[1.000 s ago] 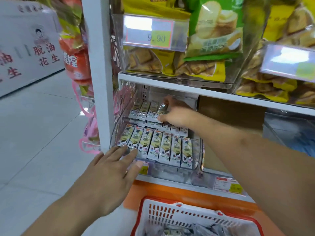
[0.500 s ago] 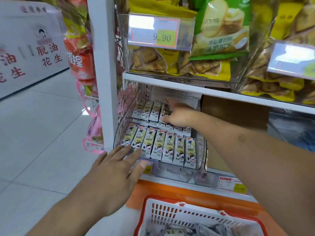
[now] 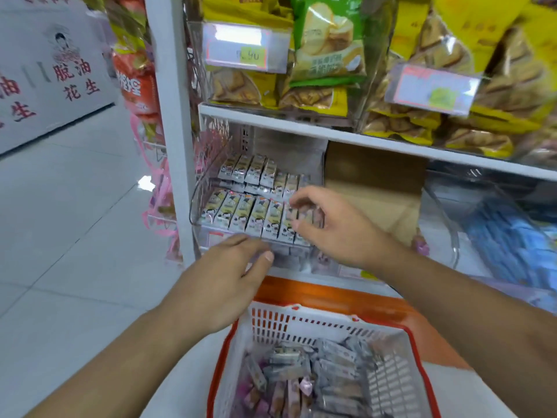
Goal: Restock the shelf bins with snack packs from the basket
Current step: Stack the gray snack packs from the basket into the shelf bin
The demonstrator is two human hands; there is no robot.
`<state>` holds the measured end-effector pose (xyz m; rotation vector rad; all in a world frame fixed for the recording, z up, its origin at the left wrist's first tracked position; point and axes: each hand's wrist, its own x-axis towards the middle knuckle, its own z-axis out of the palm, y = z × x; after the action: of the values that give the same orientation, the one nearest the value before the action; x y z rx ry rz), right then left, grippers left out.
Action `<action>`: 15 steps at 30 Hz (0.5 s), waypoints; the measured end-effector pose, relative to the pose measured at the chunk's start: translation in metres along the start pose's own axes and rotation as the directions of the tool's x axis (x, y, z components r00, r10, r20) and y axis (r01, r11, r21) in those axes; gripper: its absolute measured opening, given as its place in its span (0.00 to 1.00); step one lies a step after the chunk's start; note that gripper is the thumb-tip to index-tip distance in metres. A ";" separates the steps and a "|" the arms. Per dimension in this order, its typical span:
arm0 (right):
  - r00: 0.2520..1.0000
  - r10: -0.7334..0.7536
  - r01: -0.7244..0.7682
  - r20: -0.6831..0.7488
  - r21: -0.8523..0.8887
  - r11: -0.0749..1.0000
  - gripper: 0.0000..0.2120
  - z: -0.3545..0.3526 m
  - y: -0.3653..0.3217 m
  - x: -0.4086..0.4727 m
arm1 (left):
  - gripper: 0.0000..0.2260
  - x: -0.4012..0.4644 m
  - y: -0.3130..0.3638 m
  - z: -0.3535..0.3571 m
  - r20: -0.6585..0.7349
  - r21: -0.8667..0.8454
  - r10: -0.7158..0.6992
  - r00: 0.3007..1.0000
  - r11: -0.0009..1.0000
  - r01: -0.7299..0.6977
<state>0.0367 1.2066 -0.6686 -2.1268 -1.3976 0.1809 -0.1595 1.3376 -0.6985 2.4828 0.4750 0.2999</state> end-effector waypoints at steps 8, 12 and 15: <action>0.930 0.276 -0.293 0.243 0.033 0.956 0.11 0.078 0.066 -0.147 | 0.21 -0.034 -0.019 0.108 0.244 0.080 -0.080 0.966 0.995 0.062; 0.818 0.420 -0.434 0.393 -0.057 0.899 0.10 0.129 0.106 -0.190 | 0.35 -0.062 -0.070 0.170 0.304 0.279 -0.252 0.919 0.946 0.167; 0.779 0.455 -0.426 0.432 -0.169 0.889 0.14 0.162 0.142 -0.214 | 0.35 -0.078 -0.096 0.202 0.295 0.316 -0.344 0.891 0.915 0.249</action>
<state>-0.0119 1.0425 -0.9197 -2.5495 -1.1133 0.8950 -0.1920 1.2771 -0.9249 2.5931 0.7790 -0.3470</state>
